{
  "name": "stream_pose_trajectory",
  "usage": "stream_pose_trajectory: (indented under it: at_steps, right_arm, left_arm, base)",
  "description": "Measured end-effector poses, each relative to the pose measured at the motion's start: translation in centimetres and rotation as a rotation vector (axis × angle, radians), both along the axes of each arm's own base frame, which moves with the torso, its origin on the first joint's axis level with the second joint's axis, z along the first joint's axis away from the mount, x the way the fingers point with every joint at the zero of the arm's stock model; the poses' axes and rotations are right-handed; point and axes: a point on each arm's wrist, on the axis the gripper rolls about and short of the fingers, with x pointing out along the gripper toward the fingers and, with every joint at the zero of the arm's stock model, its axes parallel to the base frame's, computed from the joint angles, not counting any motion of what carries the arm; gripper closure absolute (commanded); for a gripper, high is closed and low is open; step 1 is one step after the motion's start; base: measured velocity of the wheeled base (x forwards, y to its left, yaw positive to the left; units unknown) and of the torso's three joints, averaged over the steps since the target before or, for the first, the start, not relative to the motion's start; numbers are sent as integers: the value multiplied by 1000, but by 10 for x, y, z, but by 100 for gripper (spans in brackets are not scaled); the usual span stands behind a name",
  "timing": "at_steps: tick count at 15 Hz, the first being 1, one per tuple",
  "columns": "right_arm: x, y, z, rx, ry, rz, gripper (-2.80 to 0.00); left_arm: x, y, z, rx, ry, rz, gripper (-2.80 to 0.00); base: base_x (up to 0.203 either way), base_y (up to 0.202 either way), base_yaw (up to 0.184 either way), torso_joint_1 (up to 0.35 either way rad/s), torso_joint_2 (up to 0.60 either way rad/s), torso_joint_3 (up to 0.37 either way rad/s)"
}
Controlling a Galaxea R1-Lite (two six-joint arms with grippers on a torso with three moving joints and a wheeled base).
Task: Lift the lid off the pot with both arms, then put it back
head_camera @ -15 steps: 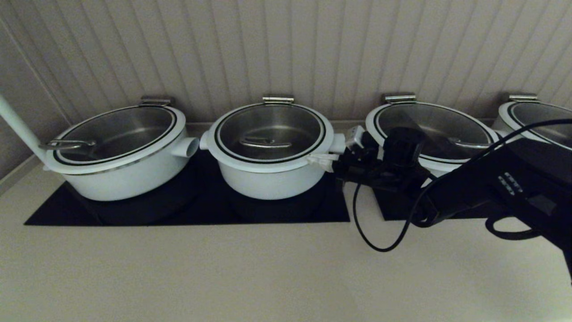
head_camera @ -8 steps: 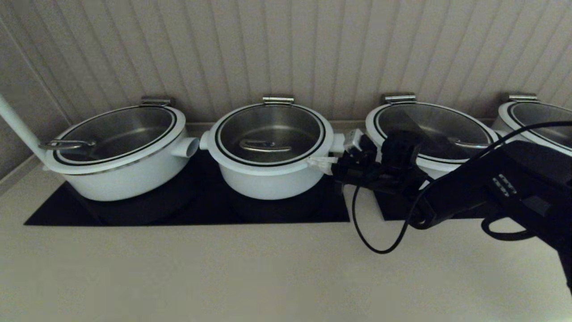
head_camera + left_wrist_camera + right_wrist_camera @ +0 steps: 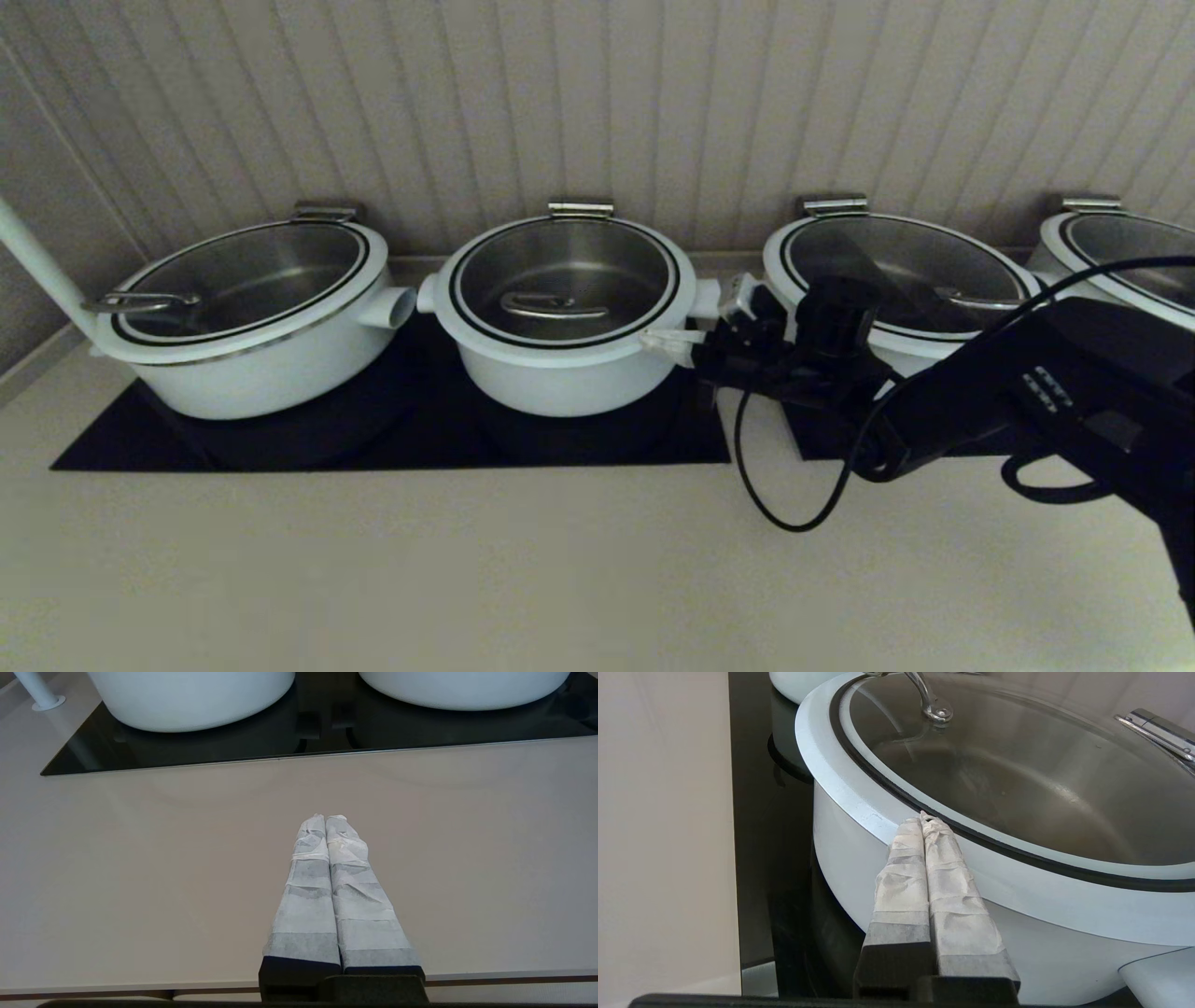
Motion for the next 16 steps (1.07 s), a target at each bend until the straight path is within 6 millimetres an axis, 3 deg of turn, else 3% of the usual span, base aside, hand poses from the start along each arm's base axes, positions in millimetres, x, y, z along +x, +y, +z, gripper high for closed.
stream_pose_trajectory:
  at_steps: [4, 7, 11, 16]
  right_arm:
    - [-3, -4, 12, 6, -9, -22, 0]
    - [-8, -15, 33, 13, -21, -49, 0]
    - [-26, -31, 80, 37, -77, -74, 0]
    - [-67, -50, 143, 75, -158, -111, 0]
  left_arm:
    - [0, 0, 0, 0, 0, -1, 0]
    - [0, 0, 0, 0, 0, 0, 0]
    - [0, 0, 0, 0, 0, -1, 0]
    - [0, 0, 0, 0, 0, -1, 0]
  base:
    - [0, 0, 0, 0, 0, 0]
    - [0, 0, 0, 0, 0, 0]
    - [0, 0, 0, 0, 0, 0]
    - [0, 0, 0, 0, 0, 0]
